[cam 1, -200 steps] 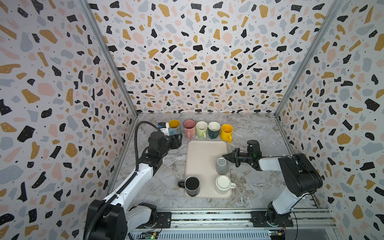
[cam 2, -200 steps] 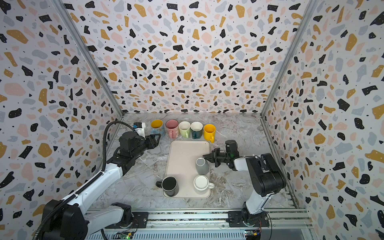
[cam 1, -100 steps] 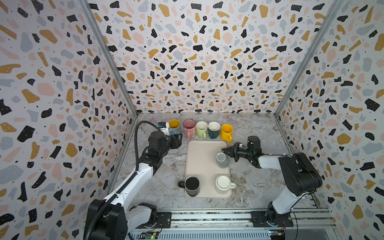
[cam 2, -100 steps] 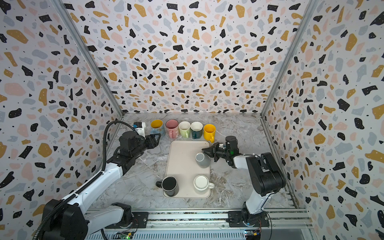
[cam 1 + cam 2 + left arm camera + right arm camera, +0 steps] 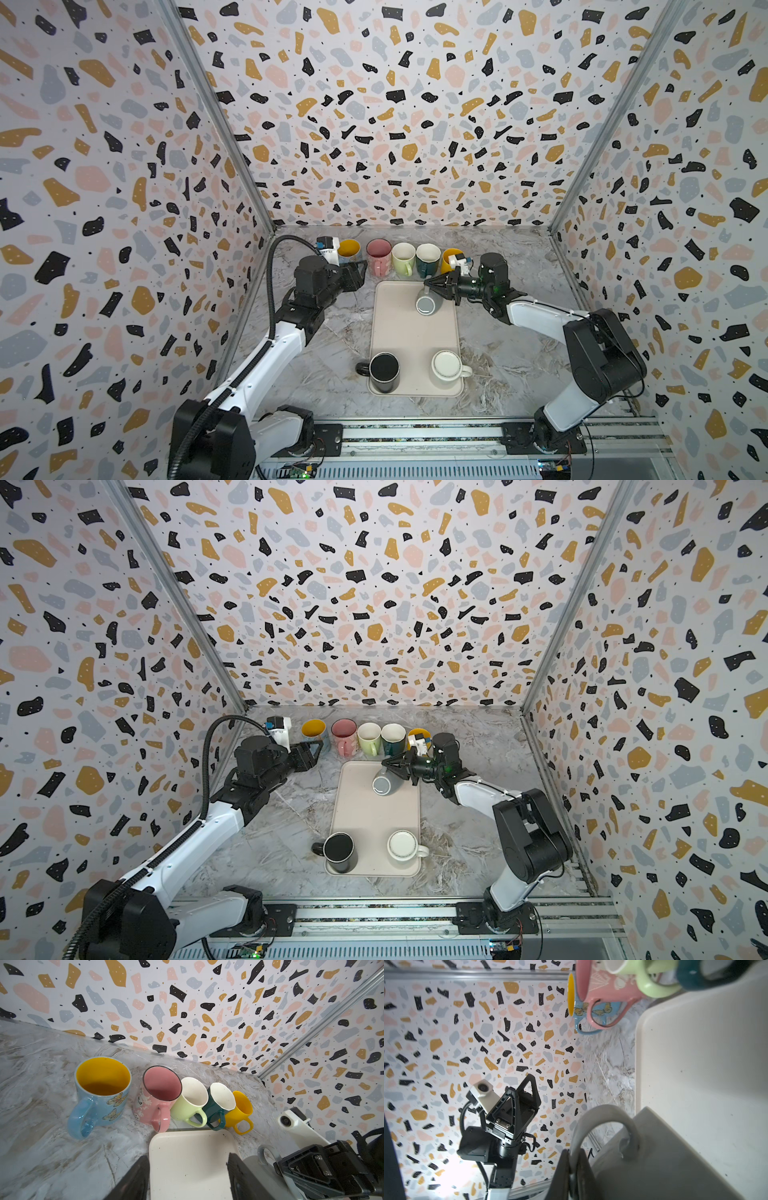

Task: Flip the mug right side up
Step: 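Lift and tilt the grey mug with the right gripper while the left gripper approaches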

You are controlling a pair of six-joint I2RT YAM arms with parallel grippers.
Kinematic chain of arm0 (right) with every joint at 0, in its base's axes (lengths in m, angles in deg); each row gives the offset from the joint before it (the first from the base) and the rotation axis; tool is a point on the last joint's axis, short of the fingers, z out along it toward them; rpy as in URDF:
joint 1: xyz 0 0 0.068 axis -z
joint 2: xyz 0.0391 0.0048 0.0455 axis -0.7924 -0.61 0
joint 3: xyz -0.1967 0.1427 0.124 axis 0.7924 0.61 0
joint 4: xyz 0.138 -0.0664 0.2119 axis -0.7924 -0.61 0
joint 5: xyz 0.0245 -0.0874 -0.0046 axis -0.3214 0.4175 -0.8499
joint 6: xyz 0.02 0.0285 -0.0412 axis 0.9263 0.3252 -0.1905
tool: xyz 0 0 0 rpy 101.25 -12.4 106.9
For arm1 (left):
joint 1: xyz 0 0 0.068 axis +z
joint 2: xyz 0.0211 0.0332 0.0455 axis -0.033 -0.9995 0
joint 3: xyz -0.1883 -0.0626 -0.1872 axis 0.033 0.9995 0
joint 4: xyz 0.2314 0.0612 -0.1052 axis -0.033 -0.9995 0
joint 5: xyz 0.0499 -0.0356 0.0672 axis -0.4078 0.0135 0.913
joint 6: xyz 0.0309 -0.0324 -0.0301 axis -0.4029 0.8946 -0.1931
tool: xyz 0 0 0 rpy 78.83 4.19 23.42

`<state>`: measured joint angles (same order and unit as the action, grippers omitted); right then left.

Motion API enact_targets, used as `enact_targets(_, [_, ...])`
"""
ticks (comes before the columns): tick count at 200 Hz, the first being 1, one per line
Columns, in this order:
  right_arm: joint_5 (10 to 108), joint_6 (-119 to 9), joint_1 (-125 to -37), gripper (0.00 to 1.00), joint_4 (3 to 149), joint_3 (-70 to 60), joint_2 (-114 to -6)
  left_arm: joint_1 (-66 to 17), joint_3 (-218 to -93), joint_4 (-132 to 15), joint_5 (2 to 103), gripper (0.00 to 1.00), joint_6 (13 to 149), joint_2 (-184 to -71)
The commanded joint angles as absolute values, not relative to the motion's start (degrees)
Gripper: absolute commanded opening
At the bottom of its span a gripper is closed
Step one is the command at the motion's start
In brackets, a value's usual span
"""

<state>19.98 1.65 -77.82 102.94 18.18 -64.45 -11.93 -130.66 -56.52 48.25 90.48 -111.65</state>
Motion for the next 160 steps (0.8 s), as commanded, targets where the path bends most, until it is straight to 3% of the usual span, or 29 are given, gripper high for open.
enact_targets(1, [25.6, -17.8, -80.2, 0.00, 91.5, 11.7, -57.4, -11.6, -133.7, -54.8, 45.2, 0.61, 90.6, -111.2])
enact_targets(65, [42.0, -41.3, -86.9, 0.00, 84.0, 13.4, -48.1, -11.6, -137.7, -54.8, 36.7, 0.60, 90.7, -112.1])
enact_targets(101, [59.6, -57.9, -94.4, 0.00, 79.7, 14.4, -44.5, -11.7, -140.9, -57.8, 29.0, 0.58, 88.8, -112.7])
enact_targets(160, [81.8, -79.4, -104.2, 0.00, 85.3, 20.3, -41.5, -12.3, -145.8, -70.5, 27.2, 0.60, 79.1, -111.8])
